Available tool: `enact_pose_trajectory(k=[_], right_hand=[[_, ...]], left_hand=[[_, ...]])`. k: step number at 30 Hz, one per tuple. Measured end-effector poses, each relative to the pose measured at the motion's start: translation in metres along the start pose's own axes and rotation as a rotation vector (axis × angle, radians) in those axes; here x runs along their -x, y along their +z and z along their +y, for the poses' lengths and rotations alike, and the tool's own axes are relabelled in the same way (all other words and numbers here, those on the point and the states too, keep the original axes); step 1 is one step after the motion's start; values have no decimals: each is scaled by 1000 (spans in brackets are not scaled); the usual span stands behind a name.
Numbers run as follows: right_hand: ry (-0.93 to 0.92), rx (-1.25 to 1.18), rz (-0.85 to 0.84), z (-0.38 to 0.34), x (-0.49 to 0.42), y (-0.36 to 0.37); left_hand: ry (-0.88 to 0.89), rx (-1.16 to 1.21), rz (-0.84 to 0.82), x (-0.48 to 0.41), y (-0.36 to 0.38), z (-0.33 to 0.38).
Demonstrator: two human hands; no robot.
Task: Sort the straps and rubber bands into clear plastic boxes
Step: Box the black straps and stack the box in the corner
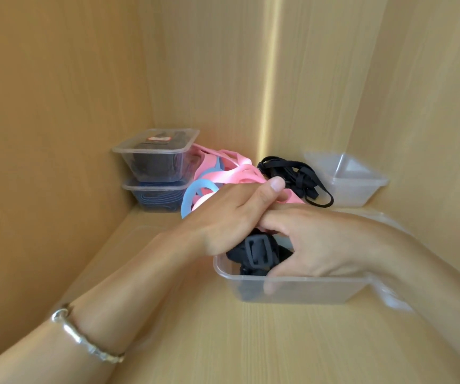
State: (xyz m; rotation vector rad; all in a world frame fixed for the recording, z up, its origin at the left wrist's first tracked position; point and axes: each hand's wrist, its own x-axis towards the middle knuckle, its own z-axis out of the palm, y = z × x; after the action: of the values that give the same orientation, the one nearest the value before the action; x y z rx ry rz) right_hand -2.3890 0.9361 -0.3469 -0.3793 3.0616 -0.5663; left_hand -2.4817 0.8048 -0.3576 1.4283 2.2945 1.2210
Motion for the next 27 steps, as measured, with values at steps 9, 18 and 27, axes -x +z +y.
enact_pose_trajectory(k=[9, 18, 27], right_hand=[[45, -271, 18, 19, 10, -20], [109, -446, 239, 33, 7, -17], [263, -443, 321, 41, 2, -14]], left_hand=[[86, -22, -119, 2, -3, 4], [121, -513, -194, -5, -3, 10], [64, -772, -257, -5, 17, 7]])
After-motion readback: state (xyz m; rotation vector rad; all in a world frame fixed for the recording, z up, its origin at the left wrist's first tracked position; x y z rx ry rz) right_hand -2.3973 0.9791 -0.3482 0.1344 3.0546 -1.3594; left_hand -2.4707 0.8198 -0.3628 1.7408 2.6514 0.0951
